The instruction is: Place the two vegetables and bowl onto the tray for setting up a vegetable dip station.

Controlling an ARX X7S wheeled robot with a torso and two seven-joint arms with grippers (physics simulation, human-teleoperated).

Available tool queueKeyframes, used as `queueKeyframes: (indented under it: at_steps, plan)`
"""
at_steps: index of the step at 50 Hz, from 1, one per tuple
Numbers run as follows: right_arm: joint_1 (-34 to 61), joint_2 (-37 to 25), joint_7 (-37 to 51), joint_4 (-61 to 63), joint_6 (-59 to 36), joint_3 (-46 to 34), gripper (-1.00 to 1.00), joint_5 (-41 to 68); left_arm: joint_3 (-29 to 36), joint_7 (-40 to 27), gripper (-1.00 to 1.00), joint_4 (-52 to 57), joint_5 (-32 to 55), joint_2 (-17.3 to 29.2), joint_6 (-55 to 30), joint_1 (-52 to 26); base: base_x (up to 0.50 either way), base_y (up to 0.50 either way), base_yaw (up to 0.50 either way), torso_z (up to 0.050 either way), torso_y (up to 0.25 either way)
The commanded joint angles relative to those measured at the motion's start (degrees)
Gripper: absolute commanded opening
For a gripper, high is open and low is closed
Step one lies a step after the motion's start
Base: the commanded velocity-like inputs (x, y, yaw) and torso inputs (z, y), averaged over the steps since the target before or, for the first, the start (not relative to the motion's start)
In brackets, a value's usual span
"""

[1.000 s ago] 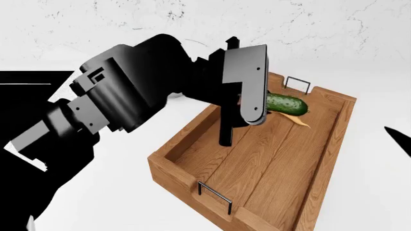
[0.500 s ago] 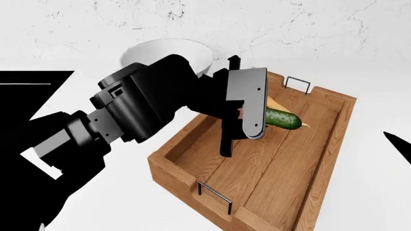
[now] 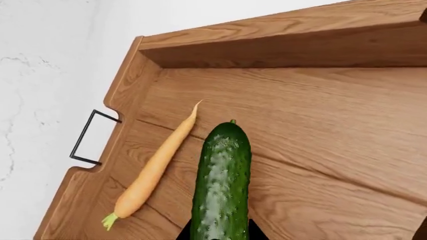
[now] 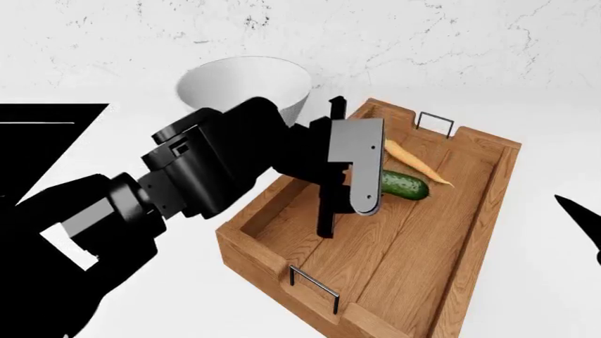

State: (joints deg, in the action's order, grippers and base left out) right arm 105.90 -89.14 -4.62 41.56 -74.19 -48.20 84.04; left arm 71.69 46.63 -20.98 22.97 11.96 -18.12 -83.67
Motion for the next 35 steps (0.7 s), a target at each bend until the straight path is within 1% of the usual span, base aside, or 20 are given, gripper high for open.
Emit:
queueKeyframes:
  at_steps: [1, 10, 14, 15, 29, 34, 35]
  plan:
    - [-1.16, -0.45, 0.26, 0.16, 1.22, -0.33, 1.0, -0.14, -0.27, -1.3, -1.0, -2.92, -0.92, -1.36, 2.56, 0.44, 0.0, 0.0, 0.0, 0.0, 0.0]
    - [-1.92, -0.81, 0.41, -0.12, 1.73, -0.5, 1.0, -0.39, 0.42, -1.07, -1.0, -12.25, -2.99, -5.06, 6.85, 0.62, 0.0, 0.0, 0.0, 0.0, 0.001]
    - [-2.51, -0.81, 0.49, -0.34, 2.4, -0.8, 1.0, -0.77, 1.12, -1.37, -1.0, -13.64, -3.89, -5.51, 7.65, 1.03, 0.0, 0.0, 0.0, 0.0, 0.0]
    - [-2.76, -0.81, 0.43, -0.34, 2.68, -0.99, 1.0, -1.03, 1.13, -1.73, 1.0, -14.04, -4.2, -5.64, 8.05, 1.0, 0.0, 0.0, 0.0, 0.0, 0.0]
    - [-3.32, -0.81, 0.81, -0.25, 2.89, -0.57, 1.0, -0.55, 1.36, -2.03, 1.0, -10.14, -4.09, -3.87, 6.39, 0.36, 0.0, 0.0, 0.0, 0.0, 0.0]
    - [-4.92, -0.84, 1.48, -0.51, 5.15, -1.84, 1.0, -1.19, -0.44, -2.54, 1.0, -3.55, -3.44, -0.55, 1.12, -5.27, 0.0, 0.0, 0.0, 0.0, 0.0]
    - [-5.47, -0.84, 1.39, -0.67, 6.07, -2.34, 1.0, -1.74, -1.74, -2.64, 1.0, -2.99, -2.77, 0.21, -0.43, -7.35, 0.0, 0.0, 0.0, 0.0, 0.0]
